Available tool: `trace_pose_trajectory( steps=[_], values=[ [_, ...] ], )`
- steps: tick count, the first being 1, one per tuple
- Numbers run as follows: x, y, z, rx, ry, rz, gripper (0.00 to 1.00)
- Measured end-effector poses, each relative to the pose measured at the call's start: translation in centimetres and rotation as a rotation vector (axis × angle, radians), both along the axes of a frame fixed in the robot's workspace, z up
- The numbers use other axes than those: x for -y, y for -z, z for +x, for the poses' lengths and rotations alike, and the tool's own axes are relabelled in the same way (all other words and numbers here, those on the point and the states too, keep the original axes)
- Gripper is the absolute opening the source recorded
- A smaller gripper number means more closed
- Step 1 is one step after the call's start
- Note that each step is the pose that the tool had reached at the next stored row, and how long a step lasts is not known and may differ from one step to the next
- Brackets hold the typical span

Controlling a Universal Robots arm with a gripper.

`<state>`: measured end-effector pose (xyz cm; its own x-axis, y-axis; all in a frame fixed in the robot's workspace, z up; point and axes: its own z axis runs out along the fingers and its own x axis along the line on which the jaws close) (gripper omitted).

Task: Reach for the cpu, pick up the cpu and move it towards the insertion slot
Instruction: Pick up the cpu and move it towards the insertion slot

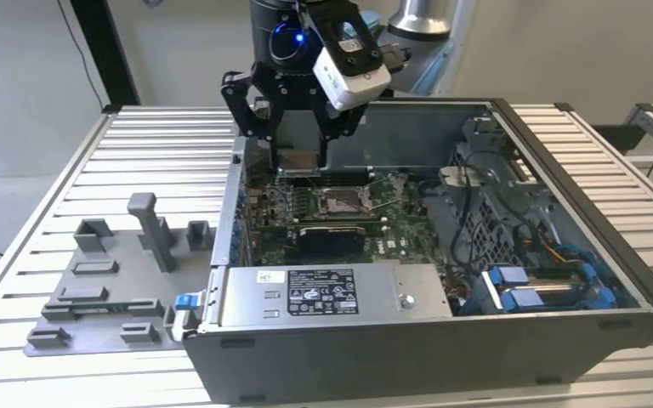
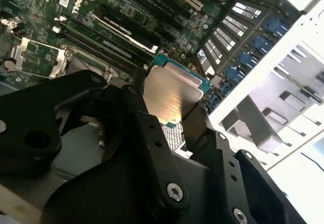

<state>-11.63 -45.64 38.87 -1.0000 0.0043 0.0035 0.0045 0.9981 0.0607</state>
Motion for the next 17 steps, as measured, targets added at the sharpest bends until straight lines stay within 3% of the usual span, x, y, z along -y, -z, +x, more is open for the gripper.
trace_pose_trajectory(
  steps=[7, 17],
  values=[
    [-0.14, 0.07, 2.51, 0.0000, 0.000, 0.0000, 0.00],
    [-0.85, 0.22, 4.92, 0.0009, 0.000, 0.0000, 0.00]
  ],
)
